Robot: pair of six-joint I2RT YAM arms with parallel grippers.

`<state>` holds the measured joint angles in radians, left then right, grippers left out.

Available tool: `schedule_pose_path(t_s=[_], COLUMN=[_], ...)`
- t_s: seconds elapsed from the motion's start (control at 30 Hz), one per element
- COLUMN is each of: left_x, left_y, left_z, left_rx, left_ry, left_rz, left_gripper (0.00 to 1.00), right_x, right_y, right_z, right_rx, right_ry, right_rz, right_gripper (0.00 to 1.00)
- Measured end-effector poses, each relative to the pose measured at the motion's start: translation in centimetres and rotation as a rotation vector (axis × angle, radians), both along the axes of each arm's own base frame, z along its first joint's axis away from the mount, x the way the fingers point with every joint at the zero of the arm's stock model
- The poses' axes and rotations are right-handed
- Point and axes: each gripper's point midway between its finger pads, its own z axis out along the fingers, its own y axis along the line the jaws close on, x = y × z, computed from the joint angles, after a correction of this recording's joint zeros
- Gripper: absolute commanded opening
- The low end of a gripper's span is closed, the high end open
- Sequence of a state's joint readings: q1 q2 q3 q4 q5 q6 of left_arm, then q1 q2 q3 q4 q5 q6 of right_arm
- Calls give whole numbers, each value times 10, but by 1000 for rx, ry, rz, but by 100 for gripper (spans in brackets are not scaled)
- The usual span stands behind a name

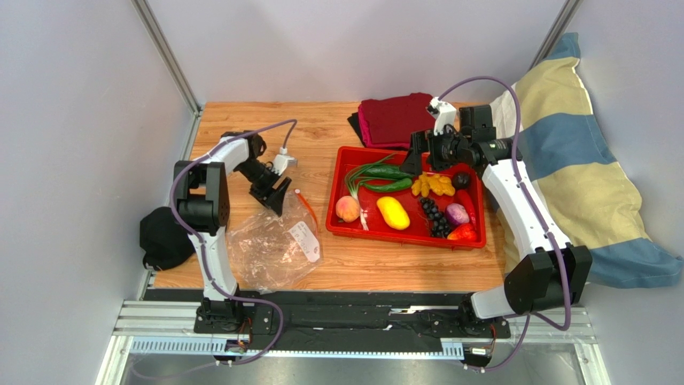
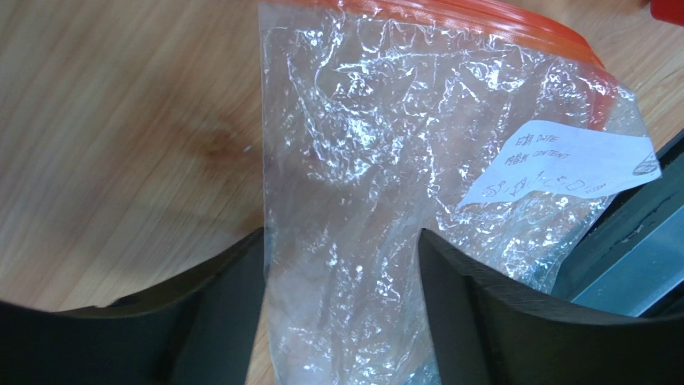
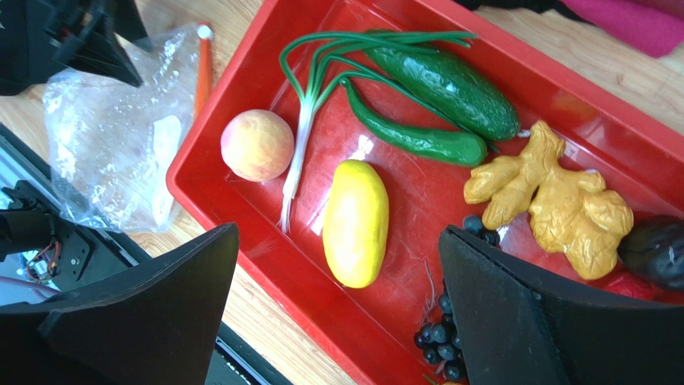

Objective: Place the food in the zip-top bag and seal the zipper
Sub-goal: Pick up the zipper food storage bag at the center of the board, then open the zipper of the food storage bag.

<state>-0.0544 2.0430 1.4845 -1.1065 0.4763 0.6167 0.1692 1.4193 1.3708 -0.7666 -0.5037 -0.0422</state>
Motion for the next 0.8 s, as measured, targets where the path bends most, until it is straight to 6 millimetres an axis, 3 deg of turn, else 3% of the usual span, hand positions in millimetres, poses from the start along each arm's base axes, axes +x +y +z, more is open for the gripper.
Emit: schedule_pose_path(t_s=[0.07, 0.13, 0.17, 0.23, 0.33, 0.4, 0.5, 0.6, 0.73, 0.8], left_x=[-3, -6, -8, -11, -10, -6, -1, -10, -37, -46], left_y=[-6, -9, -9, -8, -8, -9, -15, -24, -31, -36], left_z=[-2, -5, -6, -4, 18, 46, 104, 159, 205, 218], left_rx=[-1, -2, -1, 0, -7, -22, -78, -151, -212, -243], left_ry=[4, 8, 14, 10, -52, -134, -307, -498, -685, -754], left_rz=[-16, -26, -22, -29, -31, -41, -100, -227, -401, -476], left_gripper=[40, 4, 0, 0, 0, 0, 0, 0, 0, 0], right_x=[4, 9, 10, 10, 7, 6, 2, -2, -6, -9], right_y=[2, 5, 7, 10, 14, 16, 23, 35, 55, 65], right_z=[4, 7, 8, 7, 10, 14, 24, 39, 57, 63], right_rx=[8, 18, 22, 34, 50, 59, 73, 89, 139, 159], right_ry=[-6, -9, -9, -3, -6, -17, -37, -76, -126, -149], right_rz=[8, 19, 25, 40, 67, 92, 138, 196, 269, 306], right_gripper=[100, 100, 100, 100, 100, 100, 100, 100, 97, 94])
